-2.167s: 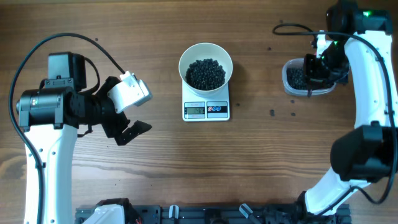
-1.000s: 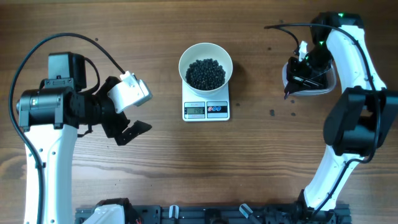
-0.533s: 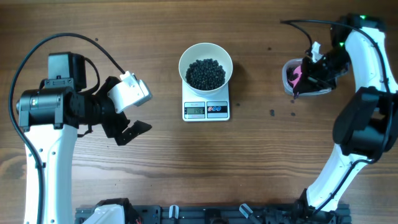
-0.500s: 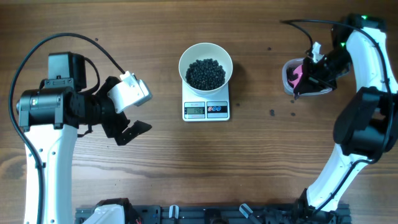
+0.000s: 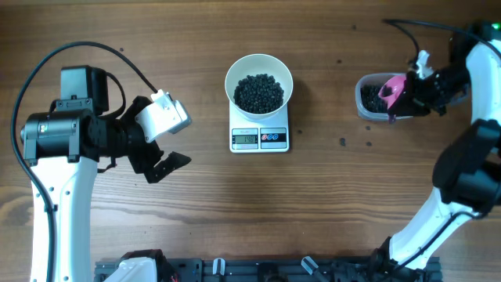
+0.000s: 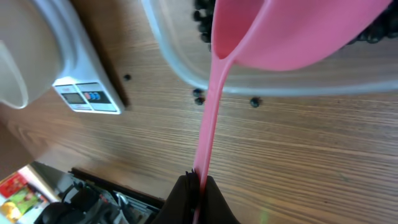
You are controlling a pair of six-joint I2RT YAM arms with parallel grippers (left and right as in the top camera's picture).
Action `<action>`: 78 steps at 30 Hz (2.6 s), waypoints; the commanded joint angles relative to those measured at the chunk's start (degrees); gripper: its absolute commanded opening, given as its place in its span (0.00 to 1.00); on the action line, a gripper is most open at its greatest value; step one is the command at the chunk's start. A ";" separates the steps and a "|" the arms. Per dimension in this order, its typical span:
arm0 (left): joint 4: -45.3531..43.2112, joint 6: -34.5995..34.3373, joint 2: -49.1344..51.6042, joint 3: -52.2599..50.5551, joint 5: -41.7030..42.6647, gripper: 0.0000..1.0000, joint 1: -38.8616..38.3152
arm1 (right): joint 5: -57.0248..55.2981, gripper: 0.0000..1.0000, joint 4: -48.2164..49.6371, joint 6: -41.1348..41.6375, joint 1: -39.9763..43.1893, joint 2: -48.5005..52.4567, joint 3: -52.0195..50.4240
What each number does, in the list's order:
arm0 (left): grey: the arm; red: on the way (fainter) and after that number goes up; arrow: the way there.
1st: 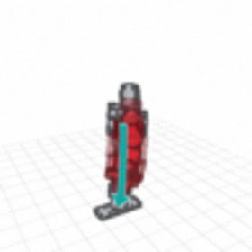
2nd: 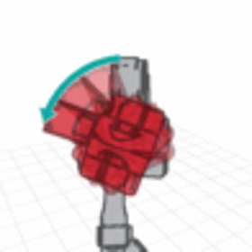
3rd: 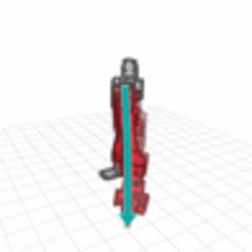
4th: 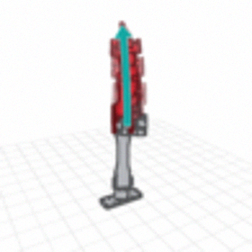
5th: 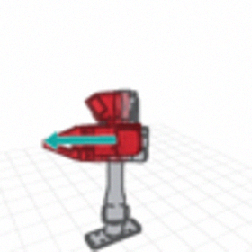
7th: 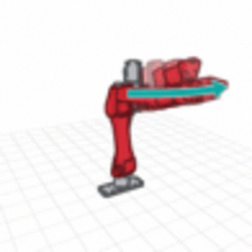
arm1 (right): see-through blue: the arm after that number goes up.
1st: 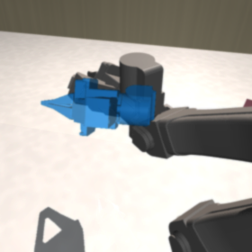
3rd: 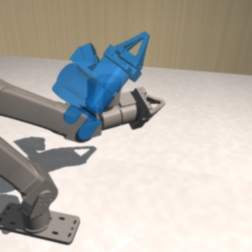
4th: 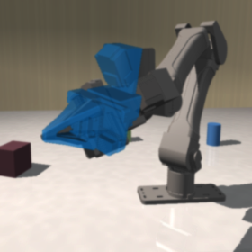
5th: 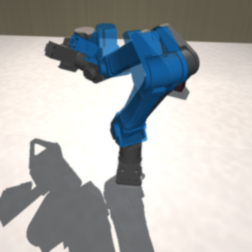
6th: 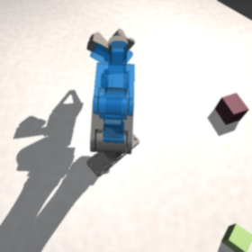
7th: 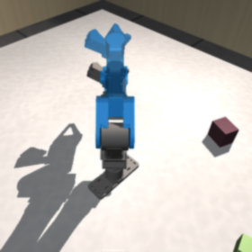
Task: Scoop item into bowl and weigh 150g on scale
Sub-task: 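Dip the pink scoop into the black beans and lift it, then carry the filled pink scoop left over the white bowl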
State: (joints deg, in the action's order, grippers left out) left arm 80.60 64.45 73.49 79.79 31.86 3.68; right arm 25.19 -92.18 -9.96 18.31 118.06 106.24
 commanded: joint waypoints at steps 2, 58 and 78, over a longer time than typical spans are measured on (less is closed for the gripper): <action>0.02 1.16 -0.57 1.11 1.27 1.00 0.24 | 2.19 0.04 -0.02 -2.08 0.07 -6.05 -0.17; 0.02 1.16 -0.57 1.11 1.27 1.00 0.24 | -21.33 0.04 16.31 -1.86 -45.51 -10.97 3.10; 0.02 1.14 -0.57 1.11 1.27 1.00 0.24 | -24.81 0.04 18.71 0.87 -46.38 -10.36 2.84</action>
State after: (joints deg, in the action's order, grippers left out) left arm 80.60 64.45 73.49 79.79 31.86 3.68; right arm 2.35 -74.06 -9.21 -27.49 108.75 108.55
